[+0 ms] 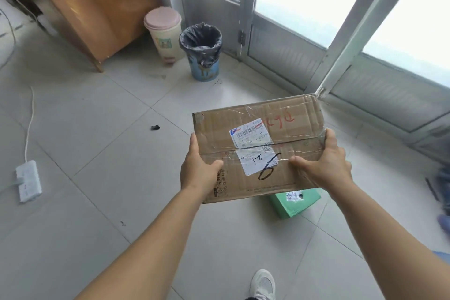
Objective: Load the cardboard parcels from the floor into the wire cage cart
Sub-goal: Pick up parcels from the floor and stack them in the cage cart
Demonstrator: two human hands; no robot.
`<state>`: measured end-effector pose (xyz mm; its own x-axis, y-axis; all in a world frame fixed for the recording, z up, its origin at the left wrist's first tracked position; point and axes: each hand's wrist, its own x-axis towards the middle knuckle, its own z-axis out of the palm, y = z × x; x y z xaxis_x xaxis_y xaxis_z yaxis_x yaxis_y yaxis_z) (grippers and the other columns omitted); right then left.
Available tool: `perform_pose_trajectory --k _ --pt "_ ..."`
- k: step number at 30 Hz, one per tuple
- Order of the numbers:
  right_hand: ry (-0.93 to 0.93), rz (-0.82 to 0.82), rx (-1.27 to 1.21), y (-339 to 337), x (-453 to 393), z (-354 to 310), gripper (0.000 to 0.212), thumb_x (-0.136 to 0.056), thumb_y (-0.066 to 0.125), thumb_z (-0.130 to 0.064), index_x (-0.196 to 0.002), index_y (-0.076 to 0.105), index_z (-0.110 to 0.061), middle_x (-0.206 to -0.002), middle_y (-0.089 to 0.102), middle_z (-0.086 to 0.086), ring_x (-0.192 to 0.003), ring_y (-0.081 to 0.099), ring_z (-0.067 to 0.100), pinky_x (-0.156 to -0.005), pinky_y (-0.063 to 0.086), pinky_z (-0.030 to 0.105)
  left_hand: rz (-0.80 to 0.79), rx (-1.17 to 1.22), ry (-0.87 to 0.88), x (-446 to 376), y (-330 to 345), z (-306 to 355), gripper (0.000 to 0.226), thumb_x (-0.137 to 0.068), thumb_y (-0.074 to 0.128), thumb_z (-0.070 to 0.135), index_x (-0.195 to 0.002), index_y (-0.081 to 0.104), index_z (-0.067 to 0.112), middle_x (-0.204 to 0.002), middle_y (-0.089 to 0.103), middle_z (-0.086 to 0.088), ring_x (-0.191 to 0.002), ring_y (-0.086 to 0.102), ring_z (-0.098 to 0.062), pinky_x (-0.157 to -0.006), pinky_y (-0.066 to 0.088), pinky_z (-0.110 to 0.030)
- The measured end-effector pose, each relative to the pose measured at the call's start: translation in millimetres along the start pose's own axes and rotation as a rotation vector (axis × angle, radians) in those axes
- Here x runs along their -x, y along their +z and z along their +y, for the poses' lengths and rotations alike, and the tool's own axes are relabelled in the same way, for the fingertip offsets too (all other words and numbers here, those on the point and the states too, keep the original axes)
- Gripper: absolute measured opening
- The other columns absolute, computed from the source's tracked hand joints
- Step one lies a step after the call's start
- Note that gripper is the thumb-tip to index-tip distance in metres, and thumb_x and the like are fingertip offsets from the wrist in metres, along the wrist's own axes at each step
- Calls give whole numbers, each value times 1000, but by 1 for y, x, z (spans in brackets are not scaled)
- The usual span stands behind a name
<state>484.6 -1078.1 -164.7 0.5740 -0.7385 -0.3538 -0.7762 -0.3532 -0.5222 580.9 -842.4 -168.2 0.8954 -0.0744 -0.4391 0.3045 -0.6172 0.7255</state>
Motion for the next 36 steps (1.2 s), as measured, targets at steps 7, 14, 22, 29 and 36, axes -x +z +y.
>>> perform_pose_trajectory --k 7,14,22,29,36 --pt "95 201 -47 -86 90 2 104 -70 78 -56 -149 14 -37 -138 42 14 -125 42 42 -103 36 49 -126 -54 243 65 -36 60 93 -83 71 28 -154 10 36 -137 55 7 -115 56 -20 -98 47 -38" --pt "249 365 -110 -152 199 29 108 -70 77 -59 -152 9 -37 -145 37 14 -130 37 41 -107 34 50 -286 -115 474 138 -56 94 90 -79 72 32 -151 19 37 -125 61 11 -108 60 -20 -95 50 -43" --pt "412 539 -209 -202 331 88 109 -68 76 -60 -151 9 -41 -141 38 12 -128 39 41 -105 37 50 -511 -167 680 228 -40 111 92 -66 74 42 -146 29 38 -114 67 12 -99 65 -16 -88 54 -42" --pt "516 690 -286 -218 471 142 113 -69 78 -57 -154 6 -37 -150 30 13 -134 35 40 -109 34 52 -670 -196 845 330 -29 95 96 -73 79 38 -151 22 35 -128 58 11 -112 60 -20 -97 50 -44" --pt "628 823 -342 -209 617 178 116 -69 78 -58 -155 4 -35 -153 31 13 -136 34 38 -111 34 51 -827 -222 1002 437 -46 63 96 -70 80 36 -149 25 30 -119 59 11 -111 61 -22 -97 49 -48"
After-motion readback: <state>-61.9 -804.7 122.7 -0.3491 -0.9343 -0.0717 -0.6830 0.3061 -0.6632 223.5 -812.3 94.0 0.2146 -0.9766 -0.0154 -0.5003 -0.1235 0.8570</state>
